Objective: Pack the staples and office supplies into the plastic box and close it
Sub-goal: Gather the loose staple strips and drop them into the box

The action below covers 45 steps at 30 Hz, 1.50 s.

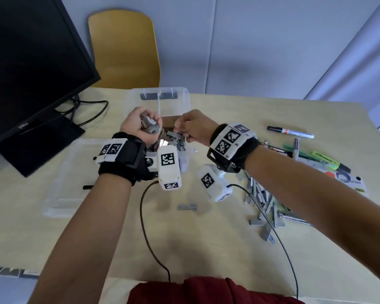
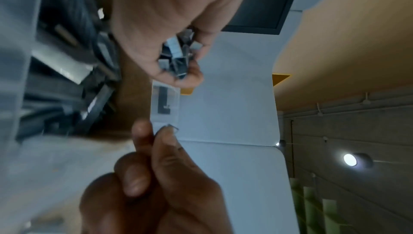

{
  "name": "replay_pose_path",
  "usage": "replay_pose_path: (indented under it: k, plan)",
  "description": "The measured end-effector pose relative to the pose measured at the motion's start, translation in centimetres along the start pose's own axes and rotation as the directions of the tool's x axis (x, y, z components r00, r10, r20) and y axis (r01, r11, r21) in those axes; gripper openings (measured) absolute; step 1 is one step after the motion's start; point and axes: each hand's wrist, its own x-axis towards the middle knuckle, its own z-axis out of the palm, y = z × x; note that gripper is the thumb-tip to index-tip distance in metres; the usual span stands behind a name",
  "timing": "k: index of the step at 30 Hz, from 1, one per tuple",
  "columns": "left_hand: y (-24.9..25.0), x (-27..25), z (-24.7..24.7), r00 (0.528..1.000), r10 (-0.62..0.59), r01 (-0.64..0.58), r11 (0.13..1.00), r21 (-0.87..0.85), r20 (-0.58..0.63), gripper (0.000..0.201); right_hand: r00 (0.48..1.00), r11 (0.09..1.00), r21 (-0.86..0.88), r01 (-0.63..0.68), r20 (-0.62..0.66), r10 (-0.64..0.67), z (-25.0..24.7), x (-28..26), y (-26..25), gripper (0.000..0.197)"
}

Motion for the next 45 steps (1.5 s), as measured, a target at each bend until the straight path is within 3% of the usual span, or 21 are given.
replay_pose_path:
  k: [4, 7, 12, 17, 21, 24, 28, 31, 34, 37, 39, 43, 45]
  plan:
    - [0.5, 0.4, -0.6, 0.996, 0.089, -0.075, 0.948, 0.310, -0.030, 0.032, 0.998, 0.999, 0.031, -0.042, 0.039, 0.041, 1.2, 0.8, -0.3, 0.033]
    - [0.7, 0.6, -1.1, 0.979, 0.202, -0.154, 0.823, 0.546, -0.028, 0.022, 0.997, 0.996, 0.052, -0.069, 0.047, 0.067, 1.8, 1.2, -0.6, 0.031]
    - [0.6, -0.3, -1.4, 0.928, 0.363, -0.292, 0.585, 0.756, 0.077, 0.032, 0.999, 0.956, -0.293, -0.008, -0.039, -0.003, 2.4, 1.6, -0.6, 0.020]
    - [0.8, -0.5, -2.4, 0.815, 0.567, -0.391, 0.393, 0.833, 0.115, 0.010, 0.996, 0.901, -0.432, 0.039, -0.059, -0.071, 2.5, 1.2, -0.6, 0.025]
    - [0.4, 0.0, -3.8, 0.704, 0.697, -0.316, 0.135, 0.939, 0.136, 0.013, 0.986, 0.890, -0.439, 0.124, -0.048, -0.161, 2.4, 0.3, 0.0, 0.023]
    - [-0.3, 0.4, -4.8, 0.690, 0.696, -0.186, -0.091, 0.978, 0.196, 0.023, 0.939, 0.821, -0.494, 0.286, -0.029, -0.344, 2.6, -1.1, 1.1, 0.023]
    - [-1.3, 0.7, -5.6, 0.667, 0.684, -0.140, -0.272, 0.952, 0.293, 0.027, 0.866, 0.730, -0.495, 0.471, 0.103, -0.489, 3.3, -4.1, 3.6, 0.011]
    - [-1.8, 0.9, -6.0, 0.638, 0.699, -0.109, -0.334, 0.936, 0.323, 0.026, 0.890, 0.676, -0.581, 0.453, 0.242, -0.387, 3.6, -5.2, 5.8, 0.010]
    - [-2.0, 0.8, -6.0, 0.636, 0.701, -0.101, -0.338, 0.936, 0.322, 0.025, 0.924, 0.555, -0.741, 0.379, 0.340, -0.176, 4.2, -5.6, 7.5, 0.015]
    - [-2.0, 0.8, -6.0, 0.632, 0.708, -0.096, -0.334, 0.938, 0.317, 0.023, 0.926, 0.436, -0.846, 0.309, 0.371, 0.064, 5.4, -5.7, 9.7, 0.029]
    - [-2.0, 0.7, -6.0, 0.630, 0.709, -0.101, -0.330, 0.938, 0.317, 0.023, 0.924, 0.392, -0.870, 0.298, 0.366, 0.109, 6.0, -5.8, 11.0, 0.029]
    - [-2.0, 0.8, -6.2, 0.637, 0.704, -0.107, -0.323, 0.940, 0.314, 0.021, 0.931, 0.442, -0.858, 0.263, 0.346, 0.118, 5.9, -6.0, 11.5, 0.004]
    - [-2.0, 0.8, -6.2, 0.637, 0.703, -0.113, -0.320, 0.941, 0.316, 0.021, 0.944, 0.509, -0.829, 0.232, 0.319, 0.088, 5.1, -6.6, 10.4, 0.016]
